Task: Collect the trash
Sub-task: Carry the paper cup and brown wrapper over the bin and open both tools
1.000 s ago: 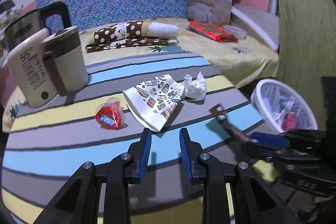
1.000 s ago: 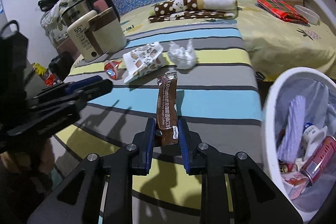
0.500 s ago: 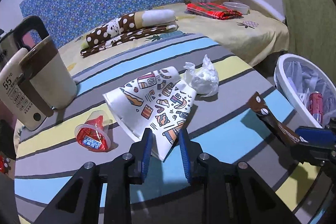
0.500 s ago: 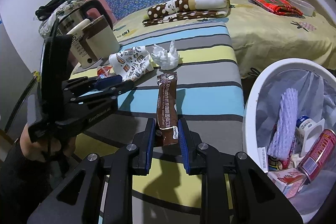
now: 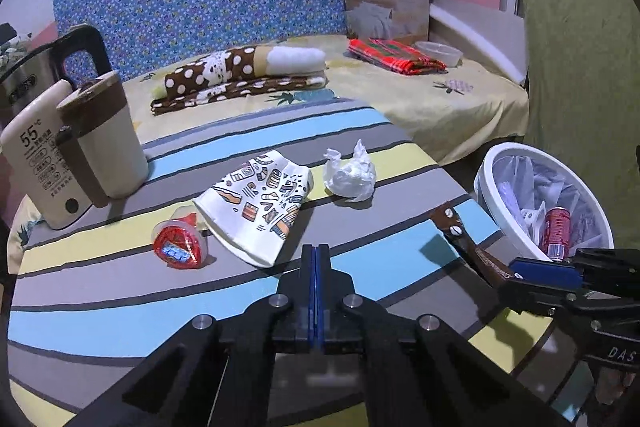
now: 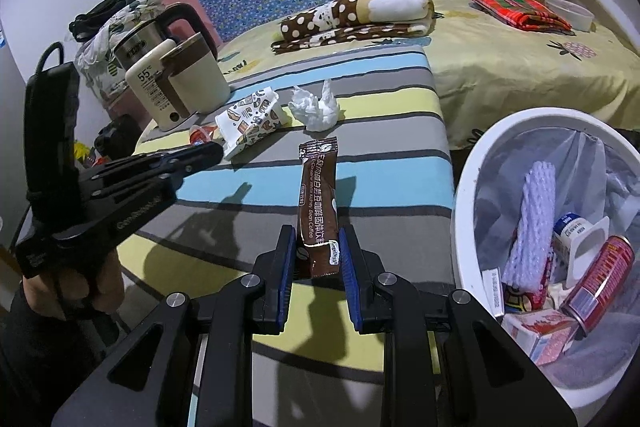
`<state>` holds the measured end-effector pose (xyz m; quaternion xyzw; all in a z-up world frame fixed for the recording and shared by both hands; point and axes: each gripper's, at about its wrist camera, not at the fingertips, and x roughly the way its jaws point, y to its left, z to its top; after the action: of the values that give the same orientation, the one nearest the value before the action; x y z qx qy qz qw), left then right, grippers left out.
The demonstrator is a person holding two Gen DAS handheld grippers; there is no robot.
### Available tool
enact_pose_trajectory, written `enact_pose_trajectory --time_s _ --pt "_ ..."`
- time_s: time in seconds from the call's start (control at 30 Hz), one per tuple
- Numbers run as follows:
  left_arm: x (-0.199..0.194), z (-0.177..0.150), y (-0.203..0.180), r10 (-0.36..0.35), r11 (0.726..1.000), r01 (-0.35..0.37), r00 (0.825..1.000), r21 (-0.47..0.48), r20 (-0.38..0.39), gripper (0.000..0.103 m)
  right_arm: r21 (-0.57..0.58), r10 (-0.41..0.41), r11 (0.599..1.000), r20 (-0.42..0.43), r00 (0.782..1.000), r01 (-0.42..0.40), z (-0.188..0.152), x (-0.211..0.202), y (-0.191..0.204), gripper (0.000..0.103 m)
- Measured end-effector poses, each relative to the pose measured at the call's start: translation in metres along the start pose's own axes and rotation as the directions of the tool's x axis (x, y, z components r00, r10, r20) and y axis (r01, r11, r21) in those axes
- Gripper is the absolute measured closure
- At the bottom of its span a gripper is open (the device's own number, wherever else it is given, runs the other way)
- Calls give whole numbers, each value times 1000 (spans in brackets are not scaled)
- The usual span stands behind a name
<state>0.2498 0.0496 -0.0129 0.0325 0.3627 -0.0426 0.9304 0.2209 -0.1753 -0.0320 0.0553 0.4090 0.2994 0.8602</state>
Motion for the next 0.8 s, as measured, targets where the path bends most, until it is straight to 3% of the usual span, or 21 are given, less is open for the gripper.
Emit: enact_pose_trajectory --time_s 0.07,0.2,0.3,0.5,0.57,0.63,0.8 --pt "1 1 3 4 1000 -3 1000 11 -9 101 2 -1 1000 3 1000 1 0 -2 -1 78" --pt "11 2 2 56 995 -55 998 82 -21 78 4 -1 1000 9 1000 1 0 -3 -1 78" --pt "23 5 -1 80 987 -73 996 146 -45 73 8 1 1000 11 1000 -1 2 -2 -2 78" --pt "54 6 -11 178 956 -149 979 252 -95 72 12 10 1000 7 1000 -10 2 1 -6 78" --pt "61 7 -12 179 955 -146 978 259 -111 72 14 9 1000 5 1000 -9 2 2 -7 78" --pt "62 8 -12 180 955 -148 978 257 -108 82 14 9 1000 5 1000 -9 3 2 -8 78" --pt "50 12 -7 159 968 -140 984 209 -76 89 13 10 1000 9 1000 -10 3 0 -9 78"
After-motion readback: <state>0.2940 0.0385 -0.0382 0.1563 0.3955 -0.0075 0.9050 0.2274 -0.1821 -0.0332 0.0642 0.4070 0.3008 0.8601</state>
